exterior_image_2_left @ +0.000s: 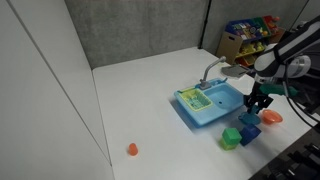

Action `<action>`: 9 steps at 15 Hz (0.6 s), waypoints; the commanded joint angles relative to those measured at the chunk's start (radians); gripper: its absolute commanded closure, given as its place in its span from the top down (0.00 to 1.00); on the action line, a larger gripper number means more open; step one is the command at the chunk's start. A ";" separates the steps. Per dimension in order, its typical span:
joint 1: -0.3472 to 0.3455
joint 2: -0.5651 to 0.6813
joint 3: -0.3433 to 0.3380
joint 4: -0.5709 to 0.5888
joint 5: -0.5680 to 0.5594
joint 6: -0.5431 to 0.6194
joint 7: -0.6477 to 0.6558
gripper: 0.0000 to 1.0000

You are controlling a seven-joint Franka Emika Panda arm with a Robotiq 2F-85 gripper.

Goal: Remove the blue cup from the sink and put it on the blue plate on the table

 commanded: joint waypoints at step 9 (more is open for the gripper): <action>0.039 0.092 -0.027 0.053 -0.004 0.009 0.083 0.65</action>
